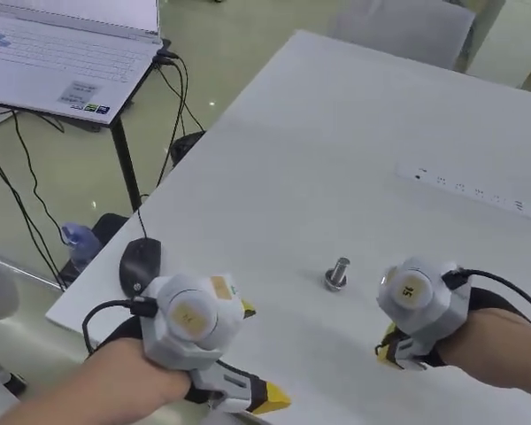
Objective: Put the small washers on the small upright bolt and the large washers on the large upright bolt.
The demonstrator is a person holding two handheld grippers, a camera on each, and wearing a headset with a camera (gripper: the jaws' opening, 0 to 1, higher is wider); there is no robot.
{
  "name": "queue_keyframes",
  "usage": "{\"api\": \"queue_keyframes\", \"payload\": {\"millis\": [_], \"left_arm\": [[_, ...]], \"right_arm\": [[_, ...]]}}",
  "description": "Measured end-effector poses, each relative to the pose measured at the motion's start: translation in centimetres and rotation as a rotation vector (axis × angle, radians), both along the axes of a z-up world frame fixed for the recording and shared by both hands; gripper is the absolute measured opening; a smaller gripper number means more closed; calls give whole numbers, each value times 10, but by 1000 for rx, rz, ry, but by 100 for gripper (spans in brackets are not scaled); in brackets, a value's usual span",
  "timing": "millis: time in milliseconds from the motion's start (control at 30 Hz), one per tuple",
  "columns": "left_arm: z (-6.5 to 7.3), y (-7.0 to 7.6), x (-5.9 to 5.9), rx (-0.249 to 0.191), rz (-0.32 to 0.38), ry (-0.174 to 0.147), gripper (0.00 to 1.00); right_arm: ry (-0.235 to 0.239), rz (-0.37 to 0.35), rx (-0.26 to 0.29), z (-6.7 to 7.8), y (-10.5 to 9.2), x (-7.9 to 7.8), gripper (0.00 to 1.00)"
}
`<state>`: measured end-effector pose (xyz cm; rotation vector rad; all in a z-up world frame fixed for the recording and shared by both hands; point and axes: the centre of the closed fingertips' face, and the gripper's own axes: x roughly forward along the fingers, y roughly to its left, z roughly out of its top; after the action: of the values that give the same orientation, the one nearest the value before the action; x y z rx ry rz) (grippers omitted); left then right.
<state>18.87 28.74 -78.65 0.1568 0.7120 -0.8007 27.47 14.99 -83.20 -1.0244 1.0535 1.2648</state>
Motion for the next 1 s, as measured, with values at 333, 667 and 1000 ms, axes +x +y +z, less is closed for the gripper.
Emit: {"api": "queue_keyframes", "payload": {"millis": [333,667,1000], "left_arm": [[-5,-5,4,3,-15,16,71],[-5,-14,9,6,-30,20,71],[-4,-16,15,10,-45,22,71]], "right_arm": [[-23,-102,-23,14,-53,29,12],[-59,-148,-27,32,-71,66,12],[-63,-144,3,36,-45,79,12]]}}
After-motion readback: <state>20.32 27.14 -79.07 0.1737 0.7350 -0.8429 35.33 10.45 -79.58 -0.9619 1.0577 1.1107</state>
